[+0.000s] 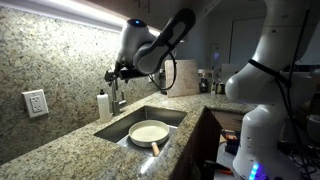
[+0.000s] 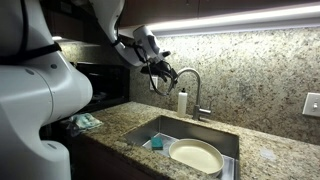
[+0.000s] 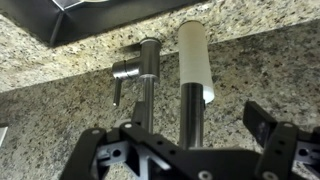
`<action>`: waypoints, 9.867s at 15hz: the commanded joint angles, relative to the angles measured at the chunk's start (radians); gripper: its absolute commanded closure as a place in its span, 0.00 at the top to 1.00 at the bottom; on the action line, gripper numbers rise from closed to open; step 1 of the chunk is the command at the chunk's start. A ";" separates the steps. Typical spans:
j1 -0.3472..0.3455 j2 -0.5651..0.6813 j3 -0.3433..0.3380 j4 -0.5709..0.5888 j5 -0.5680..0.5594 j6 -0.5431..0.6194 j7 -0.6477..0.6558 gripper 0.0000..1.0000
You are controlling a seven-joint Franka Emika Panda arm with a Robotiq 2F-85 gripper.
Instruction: Turn the faucet to the right then open and close the tap and turn the faucet to the left,pick up the sponge and scrub the pan
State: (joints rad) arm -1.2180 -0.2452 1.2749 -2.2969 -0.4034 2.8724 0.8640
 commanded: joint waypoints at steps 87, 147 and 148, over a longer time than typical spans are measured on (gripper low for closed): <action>1.349 -0.236 -1.945 -0.345 -1.261 0.591 1.133 1.00; 3.225 -0.293 -3.734 0.581 -1.731 0.585 1.137 1.00; 3.230 -0.307 -3.731 0.597 -1.749 0.585 1.135 1.00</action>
State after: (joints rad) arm 1.9817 -0.5365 -2.4435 -1.7521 -2.0791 3.4521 1.9589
